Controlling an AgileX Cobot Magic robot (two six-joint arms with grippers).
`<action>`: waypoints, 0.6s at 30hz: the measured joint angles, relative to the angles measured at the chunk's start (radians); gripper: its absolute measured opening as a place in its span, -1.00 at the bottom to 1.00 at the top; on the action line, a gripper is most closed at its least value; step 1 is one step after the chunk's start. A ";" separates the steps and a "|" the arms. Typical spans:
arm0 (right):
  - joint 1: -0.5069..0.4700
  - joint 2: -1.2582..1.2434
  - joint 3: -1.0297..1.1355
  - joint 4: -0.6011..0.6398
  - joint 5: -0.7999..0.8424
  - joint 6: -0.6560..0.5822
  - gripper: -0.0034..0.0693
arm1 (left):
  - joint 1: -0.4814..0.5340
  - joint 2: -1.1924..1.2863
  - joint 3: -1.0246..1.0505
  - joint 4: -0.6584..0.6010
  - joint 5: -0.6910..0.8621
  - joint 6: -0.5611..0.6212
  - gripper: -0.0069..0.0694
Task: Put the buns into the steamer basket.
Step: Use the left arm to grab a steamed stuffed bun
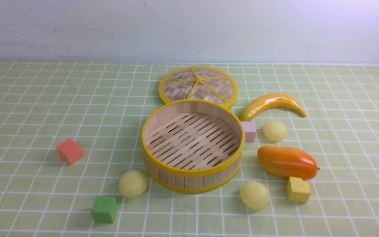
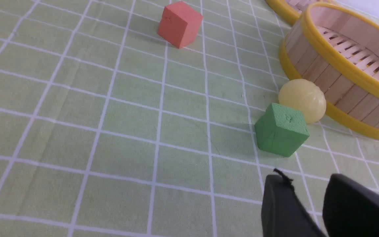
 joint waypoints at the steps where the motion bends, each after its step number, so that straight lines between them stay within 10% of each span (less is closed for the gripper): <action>1: 0.000 0.000 0.000 0.000 0.000 0.000 -0.25 | 0.000 0.000 0.000 0.000 0.000 0.000 -0.30; 18: 0.000 0.000 0.000 0.000 0.000 0.000 -0.25 | 0.000 0.000 0.000 0.000 0.000 0.000 -0.26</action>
